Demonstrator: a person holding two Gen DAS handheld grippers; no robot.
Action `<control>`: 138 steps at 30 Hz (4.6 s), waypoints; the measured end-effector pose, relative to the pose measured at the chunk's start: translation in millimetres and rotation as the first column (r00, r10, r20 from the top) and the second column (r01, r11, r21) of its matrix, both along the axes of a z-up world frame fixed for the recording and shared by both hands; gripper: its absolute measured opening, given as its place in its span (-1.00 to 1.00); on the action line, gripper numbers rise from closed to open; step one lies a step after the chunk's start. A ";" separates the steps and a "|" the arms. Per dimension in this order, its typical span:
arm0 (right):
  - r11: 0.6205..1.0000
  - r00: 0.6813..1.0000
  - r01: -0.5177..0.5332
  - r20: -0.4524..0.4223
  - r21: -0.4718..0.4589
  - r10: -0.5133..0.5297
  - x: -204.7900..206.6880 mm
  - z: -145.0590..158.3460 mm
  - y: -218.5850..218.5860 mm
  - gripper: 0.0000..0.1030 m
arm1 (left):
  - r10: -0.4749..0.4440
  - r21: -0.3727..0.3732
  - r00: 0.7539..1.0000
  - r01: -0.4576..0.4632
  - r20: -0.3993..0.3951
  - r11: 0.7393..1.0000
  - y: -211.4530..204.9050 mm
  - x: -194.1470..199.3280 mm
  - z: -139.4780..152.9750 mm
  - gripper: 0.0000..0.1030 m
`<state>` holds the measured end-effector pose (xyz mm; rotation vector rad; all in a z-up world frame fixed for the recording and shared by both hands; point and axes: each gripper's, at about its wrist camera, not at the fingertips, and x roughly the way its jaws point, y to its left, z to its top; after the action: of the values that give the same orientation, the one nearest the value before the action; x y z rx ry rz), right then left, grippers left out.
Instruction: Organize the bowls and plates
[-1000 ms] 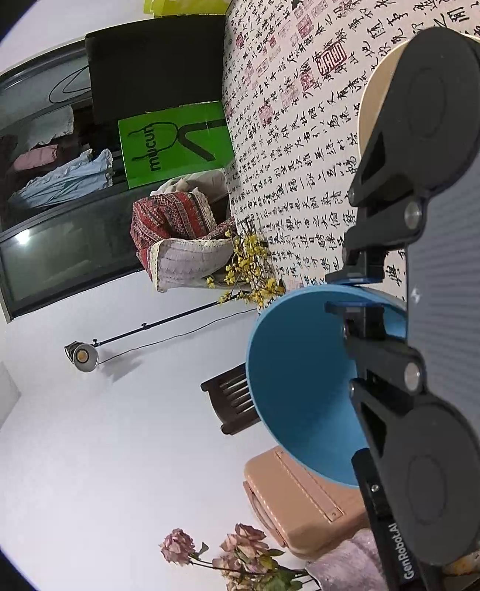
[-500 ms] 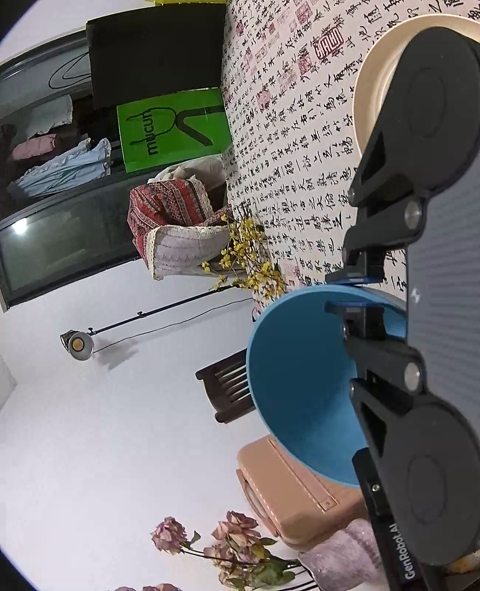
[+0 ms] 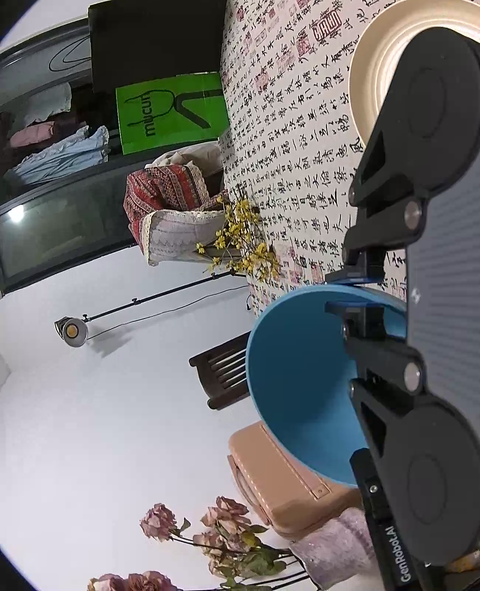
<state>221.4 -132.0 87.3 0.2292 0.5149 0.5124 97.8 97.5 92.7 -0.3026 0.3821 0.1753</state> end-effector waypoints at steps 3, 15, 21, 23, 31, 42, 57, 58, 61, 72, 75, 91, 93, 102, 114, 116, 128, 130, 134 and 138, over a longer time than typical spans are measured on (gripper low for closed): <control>1.000 1.000 -0.009 -0.001 0.001 0.009 -0.8 0.0 3.7 -0.82 | 0.009 -0.007 1.000 -0.009 0.001 1.000 4.3 -2.1 -0.9 -0.73; 0.999 0.999 -0.048 -0.008 0.017 0.048 -3.0 2.4 24.7 -0.82 | 0.053 -0.033 0.999 -0.052 0.013 0.998 24.0 -14.1 -1.4 -0.73; 0.997 0.997 -0.071 -0.007 0.021 0.071 -3.8 3.8 36.8 -0.82 | 0.076 -0.037 0.997 -0.075 0.022 0.996 33.3 -21.7 0.3 -0.73; 0.997 0.997 -0.079 -0.007 0.022 0.080 -4.0 4.7 41.2 -0.82 | 0.084 -0.038 0.996 -0.083 0.021 0.996 36.4 -23.3 0.5 -0.73; 0.993 0.993 -0.117 0.002 0.020 0.117 -6.4 9.3 58.6 -0.82 | 0.122 -0.051 0.992 -0.120 0.030 0.991 50.4 -33.3 3.0 -0.73; 0.987 0.988 -0.157 -0.006 0.020 0.157 -8.4 8.0 76.9 -0.82 | 0.155 -0.055 0.987 -0.153 0.031 0.987 63.6 -44.7 -0.1 -0.73; 0.981 0.981 -0.193 -0.021 0.012 0.193 -7.6 0.7 100.1 -0.82 | 0.195 -0.078 0.981 -0.195 -0.003 0.978 82.2 -50.6 -12.2 -0.73; 0.981 0.981 -0.194 -0.023 0.012 0.194 -7.3 -0.1 101.6 -0.82 | 0.197 -0.080 0.980 -0.197 -0.005 0.977 83.4 -51.0 -13.1 -0.73; 0.980 0.980 -0.197 -0.027 0.009 0.197 -6.3 -2.2 105.4 -0.82 | 0.200 -0.088 0.980 -0.200 -0.010 0.976 86.4 -51.5 -15.7 -0.73; 0.978 0.977 -0.208 -0.046 0.004 0.208 -2.8 -8.6 111.5 -0.82 | 0.207 -0.112 0.978 -0.209 -0.032 0.971 91.4 -51.5 -24.1 -0.73; 0.977 0.976 -0.211 -0.051 0.002 0.211 -2.2 -9.8 113.1 -0.83 | 0.208 -0.118 0.977 -0.211 -0.036 0.970 92.3 -52.1 -26.2 -0.73; 0.975 0.973 -0.220 -0.074 -0.023 0.218 2.4 -18.5 121.1 -0.82 | 0.214 -0.149 0.974 -0.223 -0.072 0.964 100.2 -48.2 -36.6 -0.73; 0.976 0.973 -0.219 -0.078 -0.025 0.216 3.5 -19.4 121.6 -0.82 | 0.213 -0.153 0.974 -0.222 -0.076 0.963 100.9 -47.3 -37.6 -0.73; 0.975 0.973 -0.218 -0.086 -0.038 0.214 6.8 -23.8 126.4 -0.81 | 0.214 -0.168 0.973 -0.227 -0.091 0.959 104.8 -43.7 -42.6 -0.73; 0.971 0.975 -0.219 -0.063 -0.099 0.213 7.1 -30.5 133.3 -0.76 | 0.212 -0.173 0.971 -0.229 -0.114 0.958 106.6 -37.5 -50.8 -0.64; 0.970 0.975 -0.219 -0.066 -0.101 0.214 8.2 -32.0 133.7 -0.76 | 0.210 -0.177 0.970 -0.229 -0.120 0.957 108.0 -36.0 -53.3 -0.64; 0.970 0.973 -0.229 -0.014 -0.081 0.229 2.5 -32.4 125.0 -0.63 | 0.217 -0.140 0.974 -0.224 -0.065 0.964 104.4 -42.9 -50.7 -0.01; 0.970 0.973 -0.227 0.030 -0.089 0.231 -4.0 -32.4 118.5 -0.32 | 0.232 -0.086 0.972 -0.234 -0.023 0.969 97.9 -48.9 -46.7 0.12; 0.965 0.961 -0.249 0.100 -0.087 0.257 -17.8 -34.5 101.0 0.19 | 0.243 -0.010 0.969 -0.243 0.048 0.970 88.0 -62.2 -42.4 0.57; 0.958 0.946 -0.278 0.152 -0.073 0.287 -31.6 -36.7 83.3 0.75 | 0.274 0.027 0.957 -0.278 0.096 0.960 80.6 -77.8 -44.5 0.97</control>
<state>189.8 -48.7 50.7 0.0631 0.4037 0.7902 20.0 178.1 48.2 -0.3221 0.2439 0.4420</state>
